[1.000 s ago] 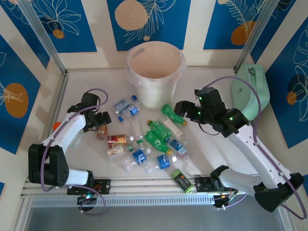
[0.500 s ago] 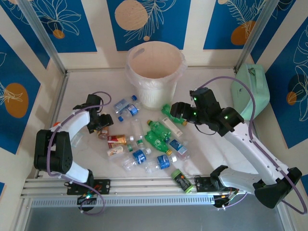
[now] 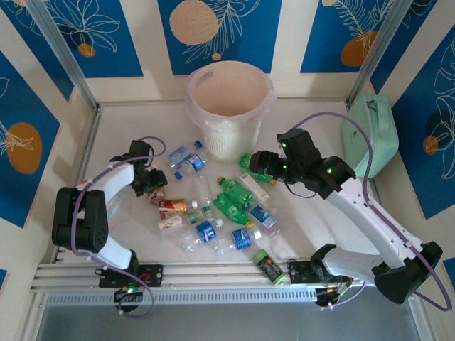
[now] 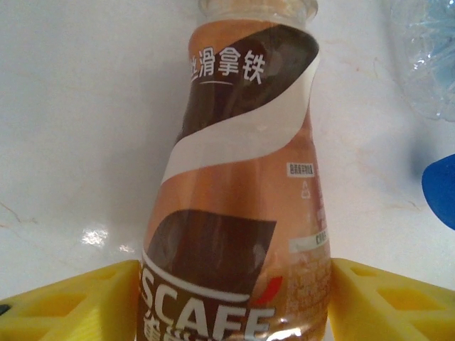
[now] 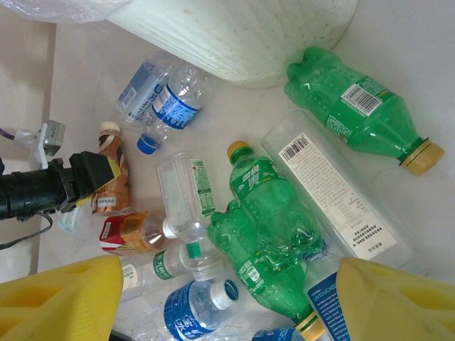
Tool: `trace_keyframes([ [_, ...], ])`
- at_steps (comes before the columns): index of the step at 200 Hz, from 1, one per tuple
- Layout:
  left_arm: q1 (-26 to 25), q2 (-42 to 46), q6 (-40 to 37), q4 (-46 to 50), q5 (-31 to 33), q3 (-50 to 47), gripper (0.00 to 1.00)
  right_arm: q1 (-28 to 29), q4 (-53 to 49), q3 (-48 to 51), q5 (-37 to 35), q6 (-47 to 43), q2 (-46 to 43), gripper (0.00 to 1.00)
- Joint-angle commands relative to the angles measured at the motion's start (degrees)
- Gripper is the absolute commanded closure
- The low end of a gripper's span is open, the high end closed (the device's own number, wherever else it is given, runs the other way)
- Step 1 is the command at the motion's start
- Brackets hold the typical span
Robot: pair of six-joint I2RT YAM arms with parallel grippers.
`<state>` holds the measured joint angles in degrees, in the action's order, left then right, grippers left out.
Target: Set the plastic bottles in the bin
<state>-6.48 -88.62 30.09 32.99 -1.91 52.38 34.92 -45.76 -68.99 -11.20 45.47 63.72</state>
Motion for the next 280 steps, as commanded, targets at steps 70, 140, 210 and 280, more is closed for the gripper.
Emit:
trace_keyframes([
  [70, 0.68, 3.8, -0.86, 1.74, 1.16, -0.24, 0.45, 0.5, -0.21, -2.11, -1.02, 0.67, -0.71, 0.21],
  [140, 0.51, 14.53, -0.99, 7.27, 1.98, 5.44, 0.46, -0.67, -0.62, -0.3, -1.42, 1.34, -0.97, 0.21],
  [210, -2.04, 24.46, 2.4, 4.95, -6.95, 20.75, 0.46, -6.47, -1.17, 4.74, 1.18, 2.89, -3.88, 0.21],
  [280, -15.06, 8.58, 6.88, -1.45, -7.65, 48.98, 0.46, -8.87, -0.78, 7.78, 4.1, 4.46, -4.81, 0.21],
])
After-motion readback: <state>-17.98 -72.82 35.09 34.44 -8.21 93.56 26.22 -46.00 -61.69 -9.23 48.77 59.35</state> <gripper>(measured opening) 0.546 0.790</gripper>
